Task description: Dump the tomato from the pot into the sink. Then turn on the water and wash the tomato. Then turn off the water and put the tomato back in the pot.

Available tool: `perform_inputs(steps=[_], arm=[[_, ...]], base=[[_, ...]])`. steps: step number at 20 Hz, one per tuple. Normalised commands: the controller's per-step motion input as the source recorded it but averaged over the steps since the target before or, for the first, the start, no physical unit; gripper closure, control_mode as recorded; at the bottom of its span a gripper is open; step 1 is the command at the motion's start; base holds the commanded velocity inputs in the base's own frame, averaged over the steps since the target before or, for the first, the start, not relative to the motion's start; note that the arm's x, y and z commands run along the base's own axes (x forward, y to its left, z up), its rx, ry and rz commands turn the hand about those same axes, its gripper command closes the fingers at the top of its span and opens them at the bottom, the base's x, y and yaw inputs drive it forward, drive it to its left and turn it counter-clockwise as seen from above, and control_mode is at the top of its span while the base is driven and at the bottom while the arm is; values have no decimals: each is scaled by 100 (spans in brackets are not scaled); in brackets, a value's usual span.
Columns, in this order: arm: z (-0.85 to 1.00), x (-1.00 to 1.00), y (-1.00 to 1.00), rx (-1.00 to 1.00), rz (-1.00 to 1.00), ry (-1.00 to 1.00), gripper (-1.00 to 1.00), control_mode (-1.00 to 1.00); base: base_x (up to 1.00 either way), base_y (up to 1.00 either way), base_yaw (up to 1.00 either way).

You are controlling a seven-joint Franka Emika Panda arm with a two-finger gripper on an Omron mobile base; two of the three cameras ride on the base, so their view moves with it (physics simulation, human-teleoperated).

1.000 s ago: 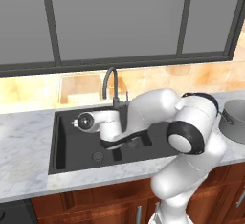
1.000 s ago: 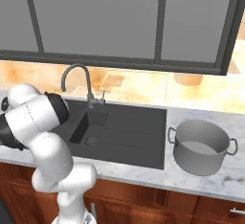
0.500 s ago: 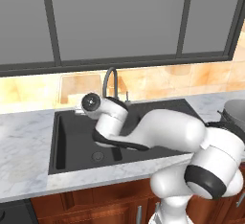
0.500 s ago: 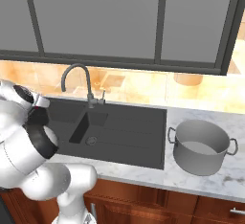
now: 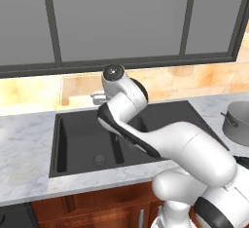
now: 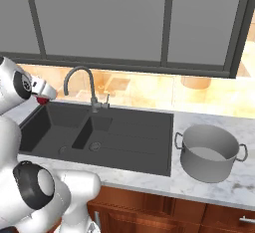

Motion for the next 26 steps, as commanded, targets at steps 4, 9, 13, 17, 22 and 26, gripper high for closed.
perform_inputs(steps=[4,9,13,17,22,26], arm=[[5,-13,-100,-6,0,1,100,-100],[0,0,-100,-3,0,8,100,-100],[0,0,-100,0,-2,15,100,-100],[0,0,-100,0,-5,17,100,-100],[5,0,-100,0,-7,15,100,-100],[10,0,-100,0,-8,12,100,-100]], base=[[0,0,0],[0,0,0],[0,0,0],[0,0,0],[0,0,0],[0,0,0]])
